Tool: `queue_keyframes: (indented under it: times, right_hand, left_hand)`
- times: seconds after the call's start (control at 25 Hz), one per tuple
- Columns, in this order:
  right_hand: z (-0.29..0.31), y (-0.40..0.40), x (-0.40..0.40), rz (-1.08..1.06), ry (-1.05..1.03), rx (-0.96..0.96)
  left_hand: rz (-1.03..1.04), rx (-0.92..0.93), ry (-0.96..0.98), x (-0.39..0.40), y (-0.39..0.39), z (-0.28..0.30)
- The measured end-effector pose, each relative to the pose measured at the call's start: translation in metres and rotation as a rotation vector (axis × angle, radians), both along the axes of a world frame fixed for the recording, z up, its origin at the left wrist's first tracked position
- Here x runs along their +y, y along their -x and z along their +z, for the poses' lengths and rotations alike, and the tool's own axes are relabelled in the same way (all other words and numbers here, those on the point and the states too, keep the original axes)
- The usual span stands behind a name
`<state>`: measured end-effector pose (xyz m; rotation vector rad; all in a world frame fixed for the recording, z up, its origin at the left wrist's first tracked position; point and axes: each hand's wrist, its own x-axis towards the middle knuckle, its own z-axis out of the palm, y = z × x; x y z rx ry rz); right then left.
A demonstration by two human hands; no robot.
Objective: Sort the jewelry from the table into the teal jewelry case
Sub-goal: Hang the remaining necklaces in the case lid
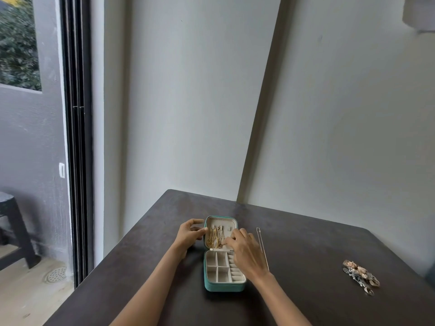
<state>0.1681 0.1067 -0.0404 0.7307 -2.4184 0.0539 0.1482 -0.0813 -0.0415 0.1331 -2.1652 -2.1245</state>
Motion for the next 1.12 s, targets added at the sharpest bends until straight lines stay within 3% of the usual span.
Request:
queue_keyframes:
  times: [0.28,0.4,0.48,0.64,0.88,1.12]
  right_hand:
    - [-0.002,0.004,0.004,-0.045,0.034,0.007]
    - [-0.002,0.010,0.010,-0.132,0.238,-0.027]
    - [0.005,0.017,0.018,-0.227,0.438,-0.163]
    - [0.020,0.042,0.050,-0.450,0.644,-0.394]
    - [0.012,0.082,0.070,-0.596,0.584,-0.577]
    - [0.005,0.108,0.065,-0.639,0.372,-0.485]
  left_hand:
    - [0.015,-0.076,0.118,0.003,0.008,0.001]
    - [0.109,-0.031,0.233,0.006,0.015,0.005]
    - [0.177,0.044,0.325,0.012,0.020,0.015]
    - [0.110,0.186,0.447,0.043,0.035,0.040]
    - [-0.043,0.166,0.480,0.108,0.073,0.057]
    - [-0.088,0.120,0.496,0.139,0.101,0.043]
